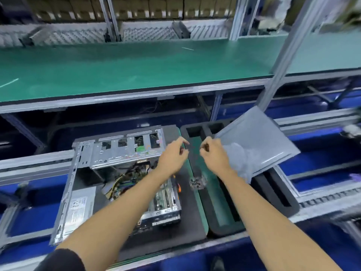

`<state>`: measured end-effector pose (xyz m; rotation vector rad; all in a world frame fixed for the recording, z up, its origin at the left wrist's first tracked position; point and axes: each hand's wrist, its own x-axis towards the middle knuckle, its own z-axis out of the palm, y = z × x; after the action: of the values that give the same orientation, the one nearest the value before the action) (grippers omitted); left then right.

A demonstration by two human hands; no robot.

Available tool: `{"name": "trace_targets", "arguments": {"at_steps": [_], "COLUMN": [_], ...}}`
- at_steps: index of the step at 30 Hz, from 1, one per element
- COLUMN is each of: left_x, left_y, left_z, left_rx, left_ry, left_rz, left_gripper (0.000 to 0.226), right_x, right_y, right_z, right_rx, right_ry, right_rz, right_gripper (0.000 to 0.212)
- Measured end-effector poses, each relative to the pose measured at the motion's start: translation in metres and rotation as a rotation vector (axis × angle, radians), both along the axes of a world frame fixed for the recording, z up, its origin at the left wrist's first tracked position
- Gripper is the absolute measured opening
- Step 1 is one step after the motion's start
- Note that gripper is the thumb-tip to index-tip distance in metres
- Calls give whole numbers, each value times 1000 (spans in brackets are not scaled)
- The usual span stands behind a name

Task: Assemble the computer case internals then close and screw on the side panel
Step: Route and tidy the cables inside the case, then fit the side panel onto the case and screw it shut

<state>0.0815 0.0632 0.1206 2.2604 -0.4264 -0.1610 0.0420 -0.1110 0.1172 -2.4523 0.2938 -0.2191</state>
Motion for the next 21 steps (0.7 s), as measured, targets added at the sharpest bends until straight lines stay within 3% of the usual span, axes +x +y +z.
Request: {"name": "trace_targets", "arguments": {"at_steps": [3,7,12,16,21], "left_x": [7,6,-9,-9,-7], "left_y": [-45,-92,-111,-103,-88], "left_z": [-23,-57,-87,-93,-103], "left_rx": [255,361,563,818,848], "left_ry": [116,404,267,187,185], "left_rz": [-153,-34,-208,-331,-347], "left_gripper": [33,54,32,36,41], "right_x": [-4,-6,5,14,20], "right_y": [-66,-128,-166,-183,-193], "right_z": [-17,-40,-66,-82,-101], "right_rx": [-65,-166,-277,-357,-302], "right_ry": [78,126,299,409,564], "right_rz": [-84,-193,-116,-34,-12], "right_gripper": [20,32,49,56,53]}}
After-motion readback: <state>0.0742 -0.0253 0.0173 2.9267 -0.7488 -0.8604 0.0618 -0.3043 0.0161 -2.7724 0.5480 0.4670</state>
